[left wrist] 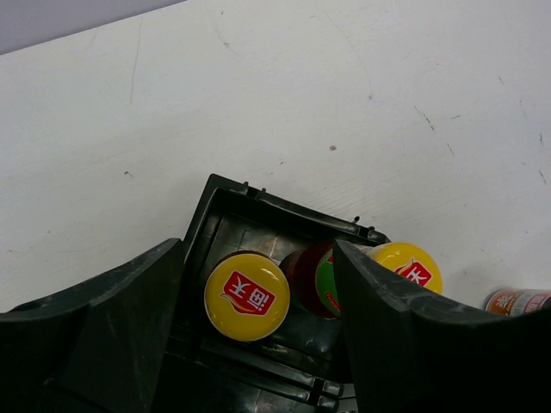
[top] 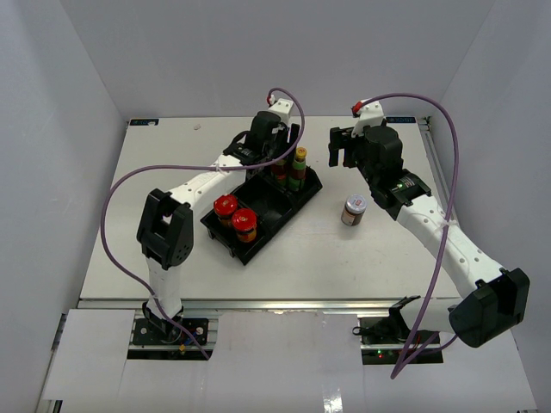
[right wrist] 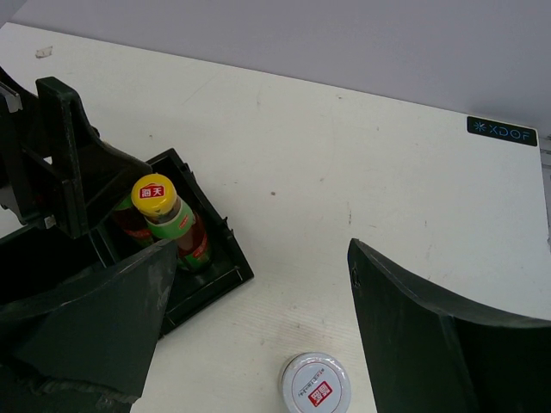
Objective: Organize the condiment bottles
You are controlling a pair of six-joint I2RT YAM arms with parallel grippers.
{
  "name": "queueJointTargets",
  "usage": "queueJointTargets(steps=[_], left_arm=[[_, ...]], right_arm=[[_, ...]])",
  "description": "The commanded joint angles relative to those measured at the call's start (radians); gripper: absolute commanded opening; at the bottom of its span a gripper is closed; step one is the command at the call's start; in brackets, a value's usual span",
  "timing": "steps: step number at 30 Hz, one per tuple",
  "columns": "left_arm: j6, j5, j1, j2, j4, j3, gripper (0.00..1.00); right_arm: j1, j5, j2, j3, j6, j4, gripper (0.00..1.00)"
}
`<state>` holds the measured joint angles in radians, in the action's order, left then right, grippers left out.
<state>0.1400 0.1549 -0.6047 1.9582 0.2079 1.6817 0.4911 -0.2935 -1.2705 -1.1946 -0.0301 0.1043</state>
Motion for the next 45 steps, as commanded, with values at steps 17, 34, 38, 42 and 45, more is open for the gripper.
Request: queueJointTargets(steps=[17,34,38,42,45], left_arm=[[0.033,0.199,-0.01,-0.286,0.151,-0.005,0.98],[0.125,0.322,-0.006,-0.621,0.179,-0.364,0.98],[0.142,0.324,-0.001,-0.624,0.202,-0.374,0.98],[0.159,0.319,0.0,-0.608,0.231,-0.361,0.98],[0.168,0.311,0.0,-0.617,0.23,-0.369,0.98]], right_arm=[[-0.051,-0.073,-0.055,-0.035,-0.171,0.289,0.88],[-0.072,-0.067,-0.189,0.094,-0.272,0.353,0.89],[-0.075,-0.068,-0.205,0.123,-0.267,0.341,0.89],[-0.084,-0.068,-0.219,0.14,-0.267,0.338,0.89],[-0.095,-0.049,-0.226,0.152,-0.268,0.339,0.89]])
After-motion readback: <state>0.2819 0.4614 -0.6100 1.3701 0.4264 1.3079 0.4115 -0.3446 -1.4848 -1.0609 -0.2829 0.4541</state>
